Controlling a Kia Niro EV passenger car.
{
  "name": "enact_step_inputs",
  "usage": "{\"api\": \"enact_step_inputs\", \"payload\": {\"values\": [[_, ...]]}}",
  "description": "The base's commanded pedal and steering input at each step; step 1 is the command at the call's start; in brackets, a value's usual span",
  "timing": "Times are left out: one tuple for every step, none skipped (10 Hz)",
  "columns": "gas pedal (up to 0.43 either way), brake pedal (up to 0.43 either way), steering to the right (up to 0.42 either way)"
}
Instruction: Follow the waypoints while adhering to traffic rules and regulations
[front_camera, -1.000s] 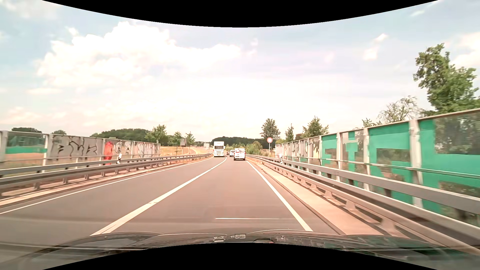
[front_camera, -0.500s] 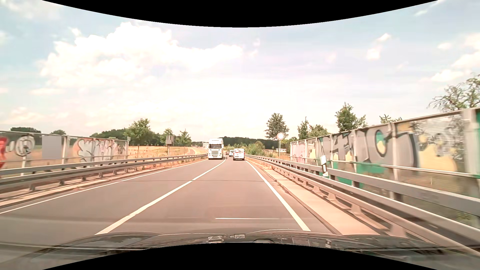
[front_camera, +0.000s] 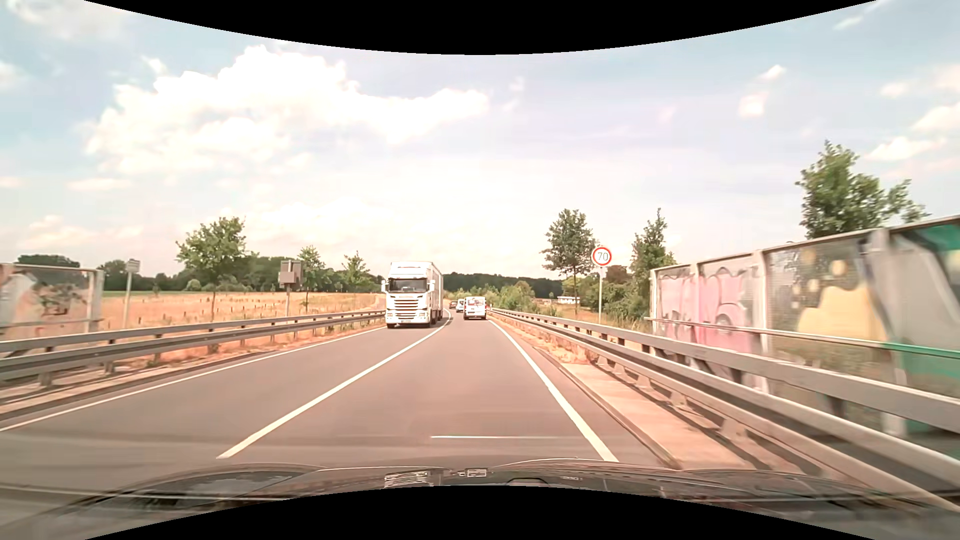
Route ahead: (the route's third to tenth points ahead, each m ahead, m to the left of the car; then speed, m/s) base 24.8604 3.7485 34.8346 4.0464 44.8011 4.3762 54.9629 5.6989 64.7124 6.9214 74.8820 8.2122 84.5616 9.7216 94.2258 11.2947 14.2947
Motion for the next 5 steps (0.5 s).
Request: {"api": "enact_step_inputs", "payload": {"values": [[0.157, 0.000, -0.006], [0.157, 0.000, -0.006], [0.157, 0.000, -0.006], [0.157, 0.000, -0.006], [0.157, 0.000, -0.006]]}}
